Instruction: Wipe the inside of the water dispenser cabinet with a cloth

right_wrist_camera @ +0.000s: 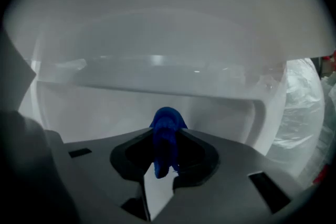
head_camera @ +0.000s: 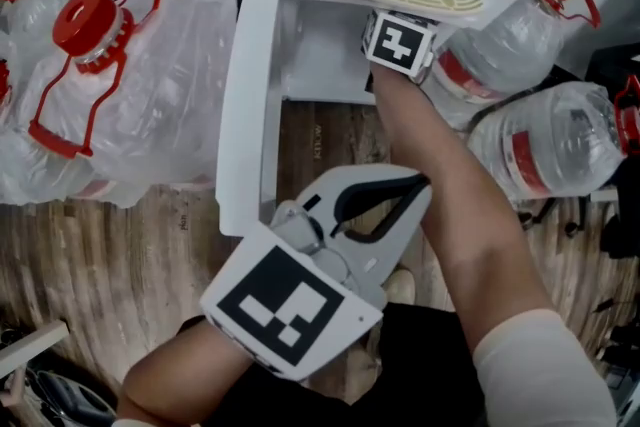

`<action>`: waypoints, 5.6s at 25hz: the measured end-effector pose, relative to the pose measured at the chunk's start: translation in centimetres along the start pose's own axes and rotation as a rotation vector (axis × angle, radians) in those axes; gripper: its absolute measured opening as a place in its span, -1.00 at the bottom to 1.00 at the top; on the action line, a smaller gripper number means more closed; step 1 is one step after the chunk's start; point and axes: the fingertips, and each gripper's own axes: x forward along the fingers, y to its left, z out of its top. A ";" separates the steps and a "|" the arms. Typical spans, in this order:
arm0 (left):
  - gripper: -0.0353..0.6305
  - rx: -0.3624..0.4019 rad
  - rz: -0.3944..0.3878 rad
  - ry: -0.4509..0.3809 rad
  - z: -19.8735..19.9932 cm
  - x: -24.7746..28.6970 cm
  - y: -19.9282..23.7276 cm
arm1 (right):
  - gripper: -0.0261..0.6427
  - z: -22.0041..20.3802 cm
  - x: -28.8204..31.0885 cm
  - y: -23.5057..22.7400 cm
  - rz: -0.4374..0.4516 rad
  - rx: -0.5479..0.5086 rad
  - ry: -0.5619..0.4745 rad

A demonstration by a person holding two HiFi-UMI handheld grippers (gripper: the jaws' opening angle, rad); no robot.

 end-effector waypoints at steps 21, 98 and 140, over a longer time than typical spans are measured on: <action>-0.88 -0.082 -0.117 0.095 -2.4 3.0 -0.8 | -0.67 -4.8 -5.3 -1.6 0.061 0.036 0.115; -0.88 -0.111 -0.124 0.098 -3.0 1.9 -0.8 | -0.67 -14.5 2.6 4.4 0.280 -0.530 0.212; -0.88 -0.106 -0.227 0.079 -3.2 1.7 -1.5 | -0.67 -17.7 7.6 7.3 0.344 -1.074 0.370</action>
